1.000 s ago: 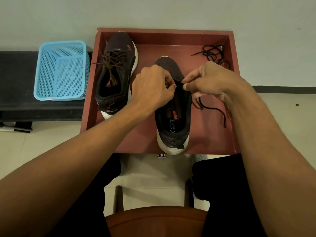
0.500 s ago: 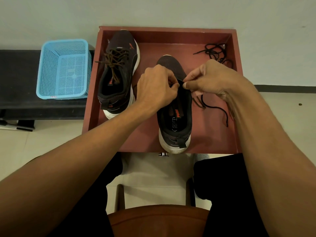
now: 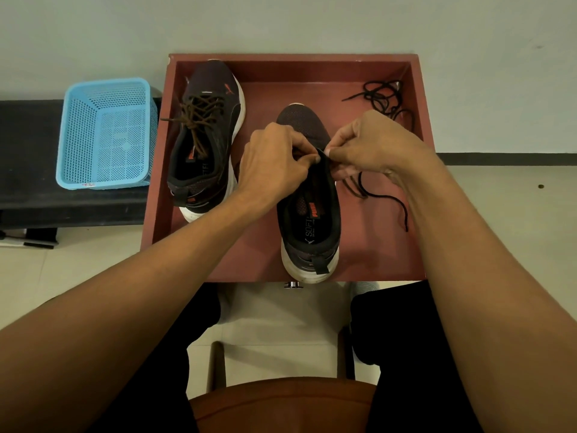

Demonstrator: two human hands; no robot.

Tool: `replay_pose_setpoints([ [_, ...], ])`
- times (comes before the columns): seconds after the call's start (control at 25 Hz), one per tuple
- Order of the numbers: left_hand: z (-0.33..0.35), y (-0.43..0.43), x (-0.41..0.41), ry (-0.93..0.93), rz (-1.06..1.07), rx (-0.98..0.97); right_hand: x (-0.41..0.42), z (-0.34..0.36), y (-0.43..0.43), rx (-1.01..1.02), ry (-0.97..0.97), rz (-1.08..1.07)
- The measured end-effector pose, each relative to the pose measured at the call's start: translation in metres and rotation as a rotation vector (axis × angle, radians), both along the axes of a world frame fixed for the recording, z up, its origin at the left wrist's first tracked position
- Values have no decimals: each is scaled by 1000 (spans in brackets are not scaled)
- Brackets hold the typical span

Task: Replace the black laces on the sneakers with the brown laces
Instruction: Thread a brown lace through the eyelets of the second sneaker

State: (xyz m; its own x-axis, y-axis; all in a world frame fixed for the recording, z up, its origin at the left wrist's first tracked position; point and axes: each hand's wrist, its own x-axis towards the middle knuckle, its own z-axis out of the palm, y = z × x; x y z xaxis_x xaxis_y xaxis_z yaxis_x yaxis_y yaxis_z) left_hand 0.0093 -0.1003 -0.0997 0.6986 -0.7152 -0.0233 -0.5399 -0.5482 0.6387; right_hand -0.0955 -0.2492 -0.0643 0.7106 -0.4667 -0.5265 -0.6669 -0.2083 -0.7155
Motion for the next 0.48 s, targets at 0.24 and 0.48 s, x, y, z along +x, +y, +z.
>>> replay_pose_setpoints([
  [0.24, 5, 3, 8, 5, -86, 21, 0, 1, -2, -8, 54, 57],
  [0.48, 8, 4, 12, -43, -157, 30, -13, 5, -19, -14, 130, 64],
])
